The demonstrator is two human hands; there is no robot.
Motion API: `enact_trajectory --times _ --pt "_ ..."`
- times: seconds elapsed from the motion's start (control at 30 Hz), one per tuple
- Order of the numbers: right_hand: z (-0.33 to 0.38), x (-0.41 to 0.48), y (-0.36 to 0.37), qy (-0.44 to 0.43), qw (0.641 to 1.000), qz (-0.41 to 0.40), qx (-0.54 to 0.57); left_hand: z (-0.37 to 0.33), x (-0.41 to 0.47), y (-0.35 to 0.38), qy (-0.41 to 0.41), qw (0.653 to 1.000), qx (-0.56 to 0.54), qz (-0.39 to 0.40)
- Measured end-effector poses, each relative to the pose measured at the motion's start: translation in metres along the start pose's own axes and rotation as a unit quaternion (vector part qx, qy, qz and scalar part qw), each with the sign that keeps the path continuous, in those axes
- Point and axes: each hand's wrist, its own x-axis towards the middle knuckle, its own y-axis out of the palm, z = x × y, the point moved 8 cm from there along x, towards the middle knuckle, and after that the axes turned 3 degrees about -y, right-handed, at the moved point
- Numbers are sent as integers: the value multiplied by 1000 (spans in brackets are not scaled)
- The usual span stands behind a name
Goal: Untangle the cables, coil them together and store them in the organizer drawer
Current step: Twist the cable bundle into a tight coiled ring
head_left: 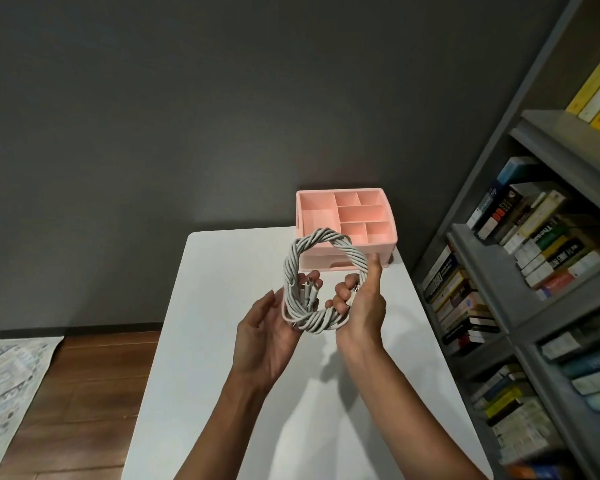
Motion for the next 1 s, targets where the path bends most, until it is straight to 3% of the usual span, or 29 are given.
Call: enact_trajectory --times 0.17,0.43,0.6,0.9,1.0 --pt "3 0 3 -7 1000 11 24 8 2 -2 28 995 0 -91" --pt "3 3 2 -46 999 3 2 4 3 -13 -1 987 5 -159" --pt "6 1 3 -66 998 5 -3 7 7 -17 42 978 27 -202" --pt "32 8 1 -83 994 -17 70 19 8 -9 57 988 -61 -133" --pt "31 7 2 -83 994 -12 76 17 9 -9 72 980 -90 -160"
